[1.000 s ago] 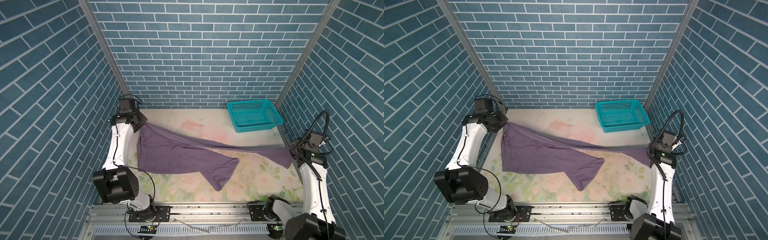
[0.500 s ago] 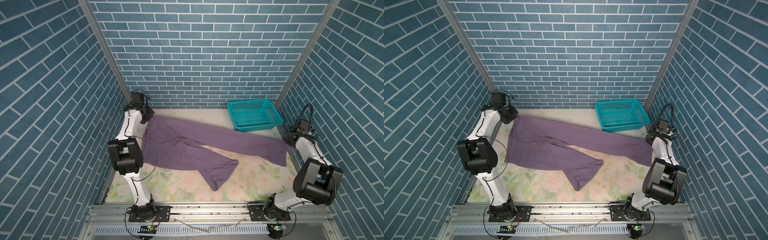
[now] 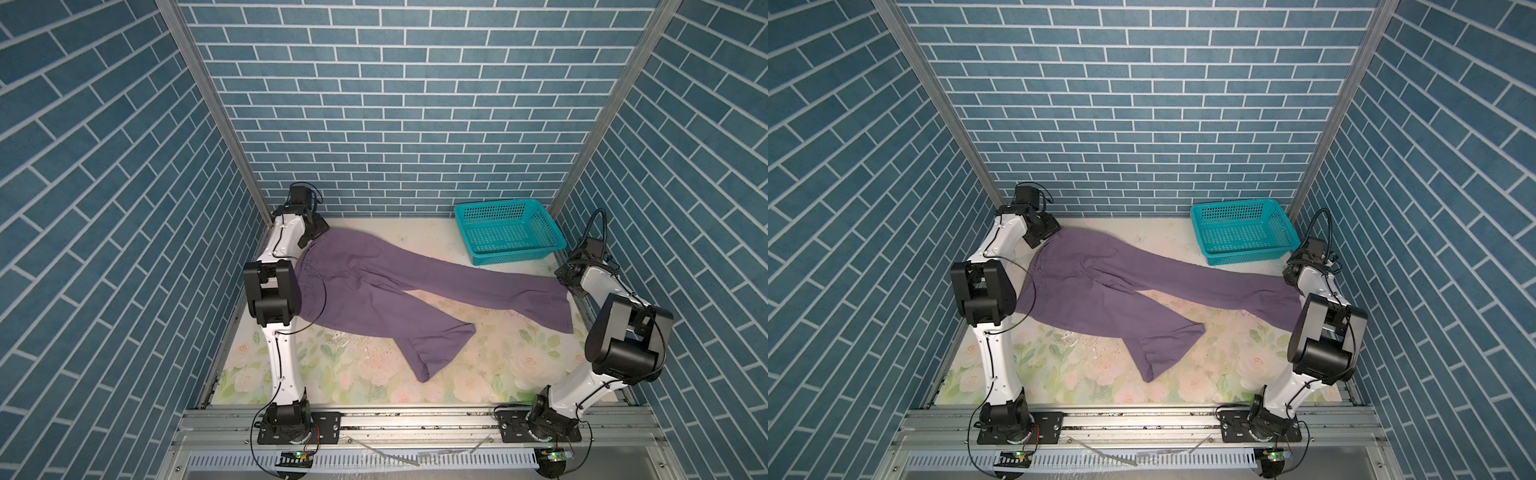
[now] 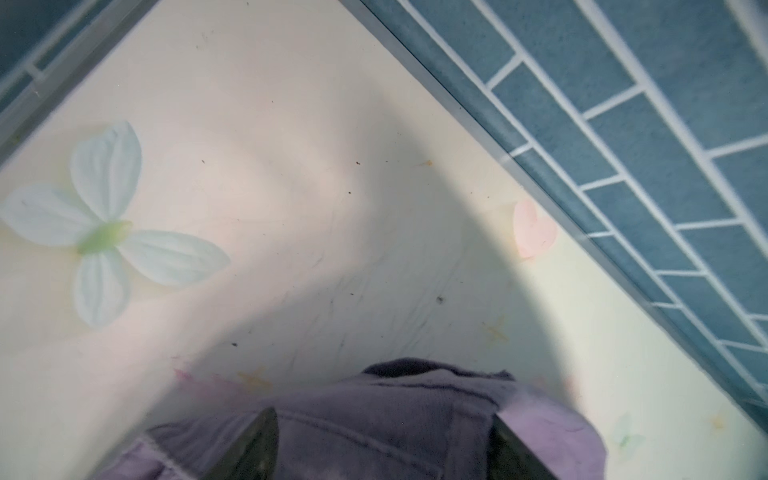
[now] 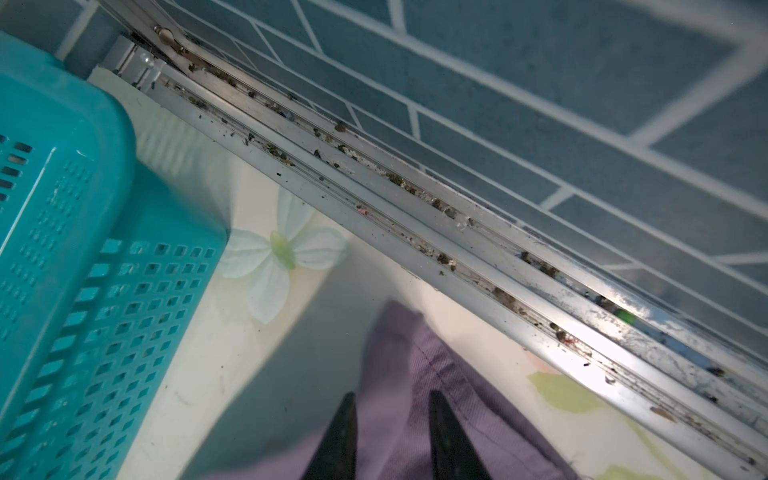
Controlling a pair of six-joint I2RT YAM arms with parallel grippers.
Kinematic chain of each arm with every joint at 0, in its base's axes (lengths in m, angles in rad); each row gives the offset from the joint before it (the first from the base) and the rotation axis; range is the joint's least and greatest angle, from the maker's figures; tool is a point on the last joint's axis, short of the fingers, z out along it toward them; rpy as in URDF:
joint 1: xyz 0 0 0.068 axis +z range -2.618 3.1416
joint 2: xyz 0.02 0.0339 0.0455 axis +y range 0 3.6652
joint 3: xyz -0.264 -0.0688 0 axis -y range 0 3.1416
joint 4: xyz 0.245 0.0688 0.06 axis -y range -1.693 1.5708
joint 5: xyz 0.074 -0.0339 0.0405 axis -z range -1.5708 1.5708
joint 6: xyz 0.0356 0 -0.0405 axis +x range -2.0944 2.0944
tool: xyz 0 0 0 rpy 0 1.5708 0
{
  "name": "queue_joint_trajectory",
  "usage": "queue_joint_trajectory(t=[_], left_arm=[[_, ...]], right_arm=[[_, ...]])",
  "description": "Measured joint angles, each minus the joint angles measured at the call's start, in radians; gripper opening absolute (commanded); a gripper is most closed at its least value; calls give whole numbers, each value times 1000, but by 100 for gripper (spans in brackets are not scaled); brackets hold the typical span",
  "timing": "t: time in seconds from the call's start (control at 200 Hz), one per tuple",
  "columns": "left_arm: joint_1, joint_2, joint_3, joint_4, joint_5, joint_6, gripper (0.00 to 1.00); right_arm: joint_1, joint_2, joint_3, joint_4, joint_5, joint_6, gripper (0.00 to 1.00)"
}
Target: Fold and stack the trousers
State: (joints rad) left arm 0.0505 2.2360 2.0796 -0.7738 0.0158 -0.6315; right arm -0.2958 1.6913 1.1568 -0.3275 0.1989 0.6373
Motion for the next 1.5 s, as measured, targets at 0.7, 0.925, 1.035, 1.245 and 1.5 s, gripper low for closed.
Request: queue_joint_trajectory(t=[0.7, 0.925, 1.035, 1.245, 1.5], left_arm=[[3, -817, -895, 64, -161, 13, 71], [3, -890, -1096, 62, -148, 4, 74], [9, -887, -1120, 79, -140, 2, 74], [37, -806, -1128, 139, -104, -1, 70], [46, -703, -1130, 201, -71, -6, 50]], right_arm=[[769, -505, -379, -267, 114, 28, 69], [959, -369, -416, -237, 64, 94, 73], [978, -336, -435, -191, 25, 122, 73], [978, -278, -443, -108, -21, 152, 73], [977, -188, -422, -10, -75, 167, 39]])
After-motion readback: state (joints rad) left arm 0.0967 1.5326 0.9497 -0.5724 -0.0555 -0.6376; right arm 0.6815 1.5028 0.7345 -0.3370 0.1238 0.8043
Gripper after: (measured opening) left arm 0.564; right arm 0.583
